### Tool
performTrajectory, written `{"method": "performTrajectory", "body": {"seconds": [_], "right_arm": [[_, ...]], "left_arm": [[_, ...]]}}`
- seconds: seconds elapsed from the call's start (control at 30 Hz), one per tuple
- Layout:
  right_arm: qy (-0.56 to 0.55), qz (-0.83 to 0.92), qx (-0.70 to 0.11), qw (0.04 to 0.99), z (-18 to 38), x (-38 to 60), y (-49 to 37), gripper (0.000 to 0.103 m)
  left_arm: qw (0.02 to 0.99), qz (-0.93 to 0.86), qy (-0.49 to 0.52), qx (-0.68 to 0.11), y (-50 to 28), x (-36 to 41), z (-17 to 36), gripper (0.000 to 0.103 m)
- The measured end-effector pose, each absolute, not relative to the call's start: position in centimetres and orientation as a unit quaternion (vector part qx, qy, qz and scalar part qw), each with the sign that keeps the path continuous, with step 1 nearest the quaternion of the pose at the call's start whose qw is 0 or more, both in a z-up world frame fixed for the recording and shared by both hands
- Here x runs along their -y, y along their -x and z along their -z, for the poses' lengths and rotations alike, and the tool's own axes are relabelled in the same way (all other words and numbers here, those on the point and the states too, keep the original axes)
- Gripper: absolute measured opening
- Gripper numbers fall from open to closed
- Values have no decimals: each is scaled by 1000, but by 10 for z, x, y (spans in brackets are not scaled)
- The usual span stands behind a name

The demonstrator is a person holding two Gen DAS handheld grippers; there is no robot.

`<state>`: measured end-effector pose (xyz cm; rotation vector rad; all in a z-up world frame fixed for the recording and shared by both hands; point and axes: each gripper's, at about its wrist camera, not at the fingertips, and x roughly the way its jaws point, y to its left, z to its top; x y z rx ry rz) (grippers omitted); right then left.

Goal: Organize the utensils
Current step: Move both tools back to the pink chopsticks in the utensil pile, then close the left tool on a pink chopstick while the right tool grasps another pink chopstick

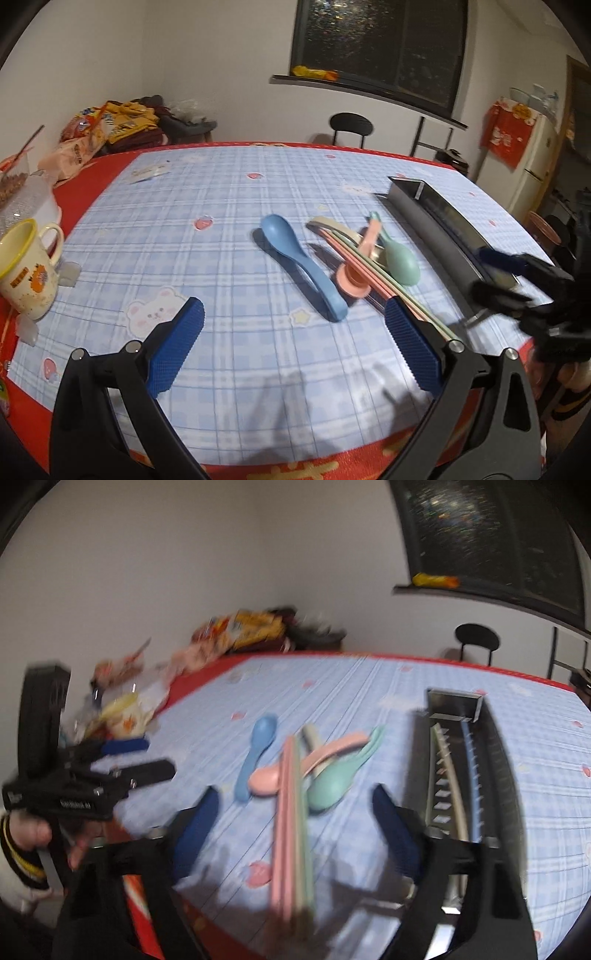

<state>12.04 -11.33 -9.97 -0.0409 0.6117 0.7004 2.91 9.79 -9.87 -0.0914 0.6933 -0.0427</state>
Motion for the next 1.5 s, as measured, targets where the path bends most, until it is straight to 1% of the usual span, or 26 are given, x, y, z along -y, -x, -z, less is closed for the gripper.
{"method": "performTrajectory", "body": {"seconds": [0.03,0.07,0.1,0.13,0.17,0.2,0.23,0.27,0.3,0.33,0.47,0.5,0.57,0.63,0.7,0.87,0.97,1.1,1.2,1.5], "right_arm": [[32,-340,-305,889,104,106,-118,59],[39,-341,-311,886,106,101,-117,55],[45,-343,-317,883,109,96,-116,47],[51,-345,-326,879,113,91,-117,41],[57,-346,-332,875,117,86,-116,38],[63,-347,-337,873,119,81,-116,32],[71,-345,-342,871,122,78,-116,28],[81,-340,-347,870,124,74,-117,26],[85,-338,-351,869,127,72,-117,18],[87,-338,-356,867,128,71,-118,14],[82,-331,-364,867,131,73,-121,14],[79,-328,-363,869,131,75,-122,13],[69,-316,-365,873,132,80,-125,8],[55,-307,-364,877,131,86,-128,4],[36,-305,-359,881,130,92,-129,3],[-17,-297,-348,889,127,112,-134,3],[-53,-292,-339,893,126,125,-137,3],[-77,-291,-337,892,126,132,-140,3],[-79,-297,-339,889,126,131,-141,3],[-94,-307,-338,884,128,136,-140,3]], "left_arm": [[939,25,44,-340,-28,-98,100,94],[939,32,46,-341,-27,-99,102,92],[938,38,49,-342,-28,-100,103,84],[936,44,54,-346,-28,-101,104,75],[934,50,60,-348,-28,-103,105,72],[933,55,69,-350,-28,-106,106,66],[932,59,75,-350,-29,-107,107,61],[931,62,80,-350,-29,-109,108,58],[929,69,87,-352,-29,-110,109,54],[929,73,90,-353,-30,-109,110,50],[923,87,94,-364,-37,-103,115,48],[920,94,97,-368,-40,-100,117,44],[915,106,101,-375,-44,-94,119,40],[910,119,100,-383,-50,-84,122,26],[902,139,103,-396,-57,-73,127,21],[883,156,119,-427,-78,-52,139,21],[877,154,112,-440,-90,-36,144,23],[879,137,88,-449,-95,-18,148,33],[881,124,79,-450,-99,-14,148,36],[889,92,11,-449,-99,5,141,37]]}}
